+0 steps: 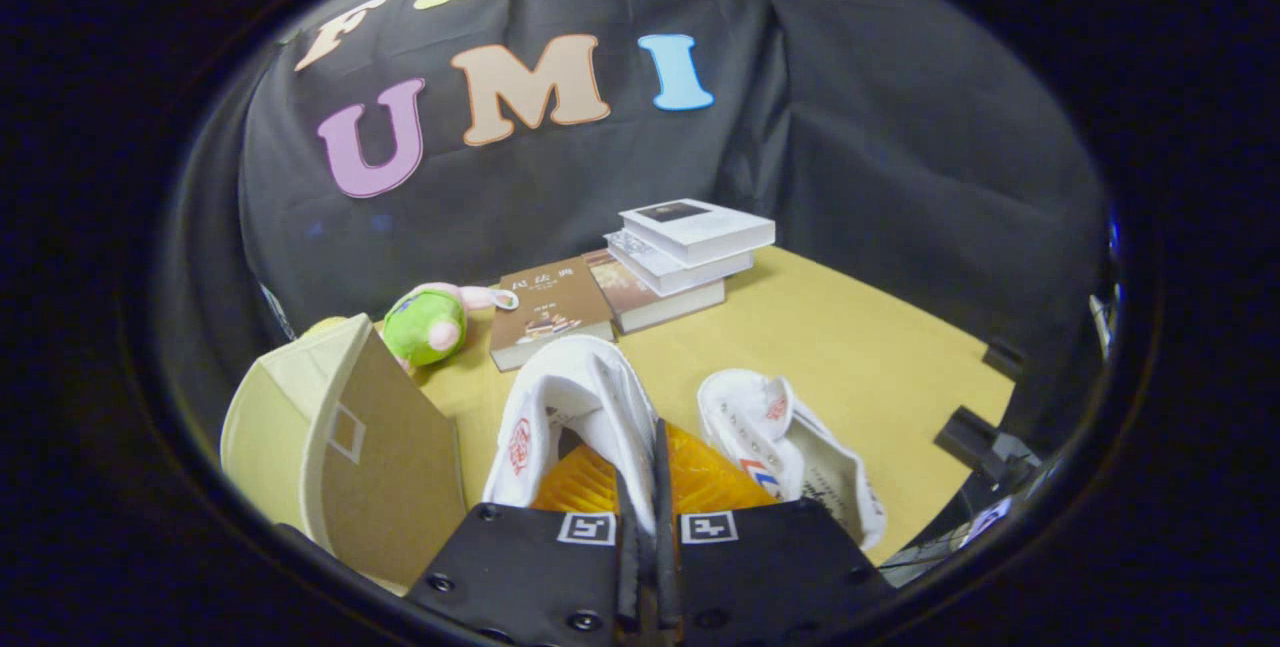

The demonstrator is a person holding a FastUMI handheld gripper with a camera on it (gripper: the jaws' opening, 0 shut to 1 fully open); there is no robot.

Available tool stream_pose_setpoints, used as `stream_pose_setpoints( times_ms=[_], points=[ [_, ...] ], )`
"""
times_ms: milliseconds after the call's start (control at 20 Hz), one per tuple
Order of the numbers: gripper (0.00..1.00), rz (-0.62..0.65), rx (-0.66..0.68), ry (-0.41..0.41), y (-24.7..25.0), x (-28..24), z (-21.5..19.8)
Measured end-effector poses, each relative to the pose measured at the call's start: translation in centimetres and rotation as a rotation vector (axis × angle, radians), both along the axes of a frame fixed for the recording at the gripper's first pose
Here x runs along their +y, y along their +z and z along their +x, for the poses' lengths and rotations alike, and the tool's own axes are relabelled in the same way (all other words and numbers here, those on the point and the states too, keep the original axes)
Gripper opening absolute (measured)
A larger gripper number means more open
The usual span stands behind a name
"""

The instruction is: Open the storage box then place both shoes into the box .Put the left shoe in first, then the right shoe, with the right side of both shoes facing outward in a uniform manner.

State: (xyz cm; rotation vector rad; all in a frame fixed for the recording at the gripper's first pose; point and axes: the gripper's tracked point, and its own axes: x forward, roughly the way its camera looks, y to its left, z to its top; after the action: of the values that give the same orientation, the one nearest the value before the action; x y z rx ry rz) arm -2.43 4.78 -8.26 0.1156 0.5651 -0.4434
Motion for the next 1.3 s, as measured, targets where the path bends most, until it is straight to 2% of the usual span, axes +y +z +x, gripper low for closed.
stream_pose_setpoints(
  times_ms=[200, 350, 450, 600, 700, 850, 1100, 1300],
  points=[
    [0.1, -0.126, 0.007, -0.012, 6.5, 1.2, -1.2],
    [0.1, -0.174, -0.045, 0.016, 11.8, 4.0, -0.8],
    [0.1, -0.155, -0.107, 0.045, 14.7, 6.6, 0.3],
    [0.09, -0.021, -0.19, 0.13, 16.2, 12.4, 2.3],
    [0.09, 0.053, -0.195, 0.19, 15.2, 16.4, 3.9],
    [0.1, 0.061, -0.14, 0.246, 12.1, 20.8, 5.6],
    [0.1, 0.106, 0.044, 0.292, 4.7, 26.3, 8.0],
    [0.1, 0.117, 0.236, 0.334, -0.2, 28.1, 8.3]
  ],
)
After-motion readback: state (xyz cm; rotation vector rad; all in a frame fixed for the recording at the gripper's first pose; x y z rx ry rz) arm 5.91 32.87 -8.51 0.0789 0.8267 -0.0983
